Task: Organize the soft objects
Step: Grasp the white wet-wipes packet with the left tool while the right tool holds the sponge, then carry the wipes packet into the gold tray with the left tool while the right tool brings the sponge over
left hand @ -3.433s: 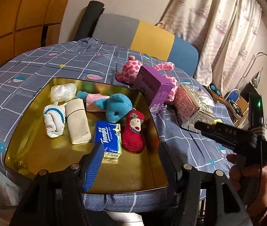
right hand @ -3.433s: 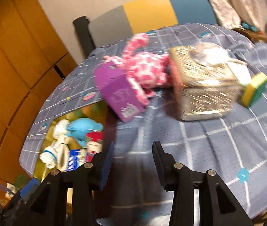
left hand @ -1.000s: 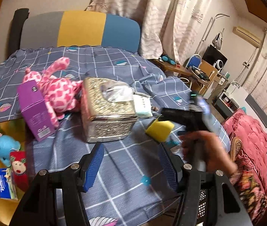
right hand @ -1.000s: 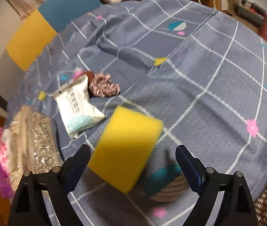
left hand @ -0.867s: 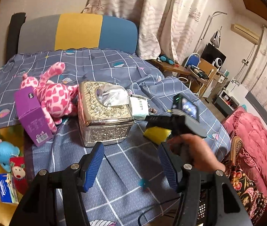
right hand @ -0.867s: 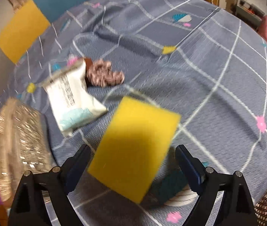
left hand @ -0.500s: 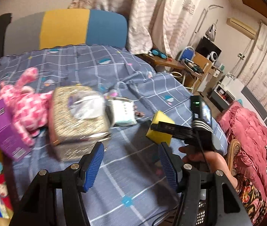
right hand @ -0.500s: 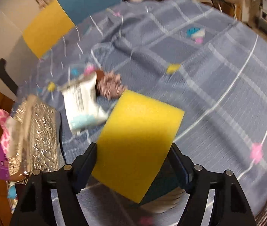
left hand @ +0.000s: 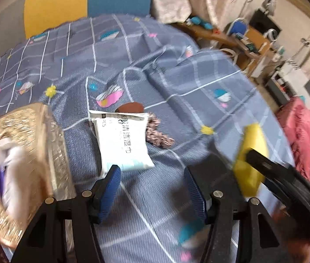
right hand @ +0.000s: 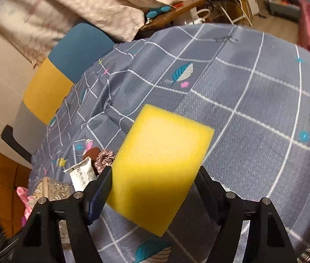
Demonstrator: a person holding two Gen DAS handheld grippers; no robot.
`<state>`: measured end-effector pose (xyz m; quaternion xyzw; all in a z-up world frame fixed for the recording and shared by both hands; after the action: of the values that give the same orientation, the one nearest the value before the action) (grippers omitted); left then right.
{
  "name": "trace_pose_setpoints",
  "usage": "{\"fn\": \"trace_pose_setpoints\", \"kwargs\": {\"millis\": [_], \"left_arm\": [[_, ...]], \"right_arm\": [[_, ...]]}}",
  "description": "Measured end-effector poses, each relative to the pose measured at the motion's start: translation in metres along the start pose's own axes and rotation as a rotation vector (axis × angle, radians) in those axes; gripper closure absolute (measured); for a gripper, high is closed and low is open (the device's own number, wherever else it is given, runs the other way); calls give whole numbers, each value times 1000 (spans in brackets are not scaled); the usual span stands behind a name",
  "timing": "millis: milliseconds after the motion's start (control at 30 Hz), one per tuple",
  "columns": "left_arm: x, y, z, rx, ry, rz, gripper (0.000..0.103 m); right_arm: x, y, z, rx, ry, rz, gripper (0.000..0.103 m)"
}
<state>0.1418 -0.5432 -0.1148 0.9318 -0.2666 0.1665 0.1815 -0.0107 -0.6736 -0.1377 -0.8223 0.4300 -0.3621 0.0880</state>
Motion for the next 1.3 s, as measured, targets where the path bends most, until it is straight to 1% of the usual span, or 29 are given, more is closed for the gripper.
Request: {"fn": "trace_pose_setpoints", "kwargs": {"millis": [100, 133, 167, 267, 300, 367, 467, 600, 667, 700, 733, 833, 867, 933, 1033, 1133, 1300], "left_arm": [[7, -8, 24, 87, -17, -19, 42], [9, -10, 30, 104, -21, -28, 42], [10, -11, 35, 112, -19, -28, 42], [17, -15, 46, 184, 9, -2, 40], [18, -16, 48, 195, 20, 7, 39], [21, -17, 51, 203, 28, 14, 38], [24, -16, 55, 185, 35, 19, 33], [26, -15, 59, 189, 63, 63, 32], [26, -18, 61, 208, 72, 63, 42], [26, -21, 62, 233, 76, 58, 56], [25, -23, 61, 248, 83, 59, 58], [23, -21, 54, 238, 109, 68, 68], [23, -19, 51, 236, 118, 71, 69], [21, -16, 43, 206, 135, 60, 73], [15, -11, 27, 150, 156, 54, 76], [5, -3, 16, 95, 157, 68, 78], [-11, -3, -5, -4, 146, 19, 79]], "right_arm": [[0, 0, 0, 19, -8, 6, 27], [0, 0, 0, 19, -8, 3, 27], [0, -1, 2, 21, -8, 2, 27], [0, -4, 5, 33, -9, 6, 27], [-1, -4, 5, 37, -12, 7, 27], [-1, -5, 7, 47, -16, 13, 27], [-2, -5, 9, 60, -23, 21, 27], [-1, -5, 9, 64, -23, 27, 27], [-2, -4, 8, 65, -22, 30, 27], [-2, -4, 8, 67, -23, 32, 27], [-2, -3, 8, 67, -23, 36, 27], [-2, -3, 8, 69, -23, 38, 27], [-2, -3, 8, 69, -22, 39, 27], [-2, -2, 8, 71, -24, 39, 27], [-1, -1, 7, 70, -23, 40, 27], [-2, -1, 6, 73, -18, 41, 28], [-3, 0, 4, 67, -17, 38, 28]]}}
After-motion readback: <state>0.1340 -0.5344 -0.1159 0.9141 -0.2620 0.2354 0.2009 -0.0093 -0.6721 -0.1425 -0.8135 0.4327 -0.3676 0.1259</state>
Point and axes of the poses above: each gripper's, at about its wrist camera, not at the fingertips, and z roughly the way its jaws point, y to its right, x to its top, the point moved 6 cm from there along z, roughly the way its jaws point, and after that the axes turned 11 degrees about -z, right-handed, at the moved point
